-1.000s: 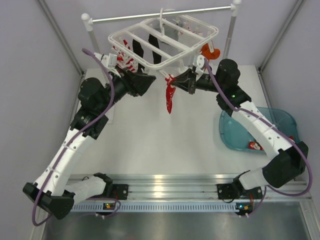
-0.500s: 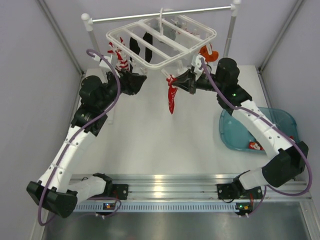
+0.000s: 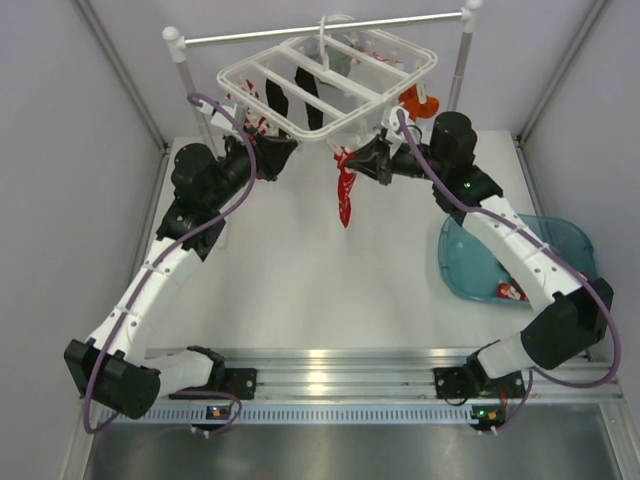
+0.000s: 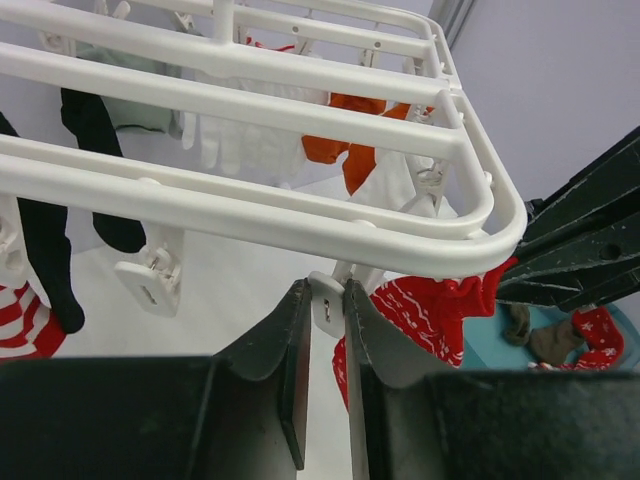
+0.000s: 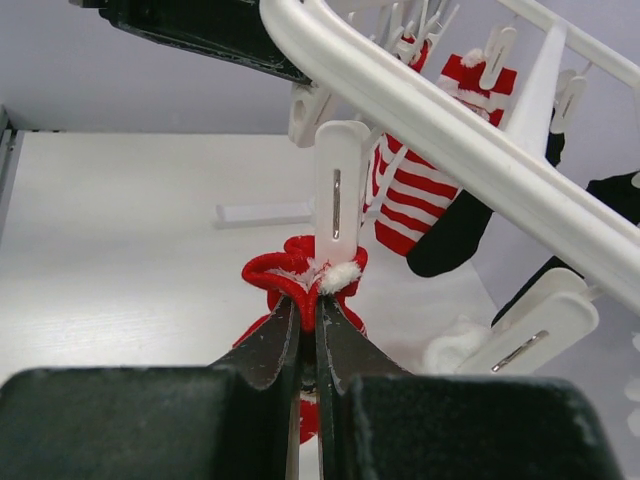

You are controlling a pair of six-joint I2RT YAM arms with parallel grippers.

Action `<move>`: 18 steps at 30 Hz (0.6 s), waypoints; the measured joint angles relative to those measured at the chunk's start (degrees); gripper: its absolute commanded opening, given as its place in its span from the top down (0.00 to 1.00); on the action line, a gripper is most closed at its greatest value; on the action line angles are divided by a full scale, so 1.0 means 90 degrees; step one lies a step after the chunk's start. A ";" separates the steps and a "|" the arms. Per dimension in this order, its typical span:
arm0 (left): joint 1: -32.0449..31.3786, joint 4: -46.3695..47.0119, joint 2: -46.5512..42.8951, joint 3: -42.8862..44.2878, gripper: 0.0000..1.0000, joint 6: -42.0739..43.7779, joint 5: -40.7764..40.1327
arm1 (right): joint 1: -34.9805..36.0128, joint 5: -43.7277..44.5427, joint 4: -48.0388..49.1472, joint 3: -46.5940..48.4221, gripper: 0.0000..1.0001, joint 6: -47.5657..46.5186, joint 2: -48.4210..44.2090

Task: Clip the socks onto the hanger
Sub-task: Clamp the sock onto the hanger.

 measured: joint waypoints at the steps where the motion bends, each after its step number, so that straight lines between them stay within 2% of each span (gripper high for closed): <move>1: 0.0000 0.0029 0.0019 0.0000 0.85 -0.0012 0.0027 | -0.0012 0.0024 -0.0019 0.0041 0.97 0.0007 0.0029; 3: 0.0000 0.0073 0.0041 0.0005 0.96 -0.0015 0.0085 | -0.0024 0.0080 -0.0053 0.0119 0.87 0.0034 0.0083; 4: 0.0000 0.0085 0.0044 0.0010 0.98 -0.0032 0.0117 | -0.0024 0.0119 -0.0073 0.0168 0.82 0.0090 0.0104; 5: 0.0000 0.0109 0.0044 0.0012 1.00 -0.0056 0.0134 | -0.0024 0.0151 -0.0107 0.0228 0.71 0.0146 0.0131; 8: 0.0000 0.0114 0.0044 0.0036 1.00 -0.0131 0.0151 | -0.0024 0.0304 -0.0277 0.0452 0.54 0.0376 0.0170; 12: -0.0002 0.0107 0.0044 0.0070 1.00 -0.0306 0.0148 | -0.0022 0.0641 -0.0437 0.0673 0.53 0.0709 0.0148; 14: -0.0002 0.0109 0.0044 0.0090 1.00 -0.0398 0.0148 | -0.0022 0.0804 -0.0566 0.0697 0.57 0.0831 0.0078; 18: -0.0002 0.0109 0.0044 0.0104 1.00 -0.0554 0.0151 | 0.0010 0.0610 -0.0716 0.0685 0.59 0.1052 -0.0129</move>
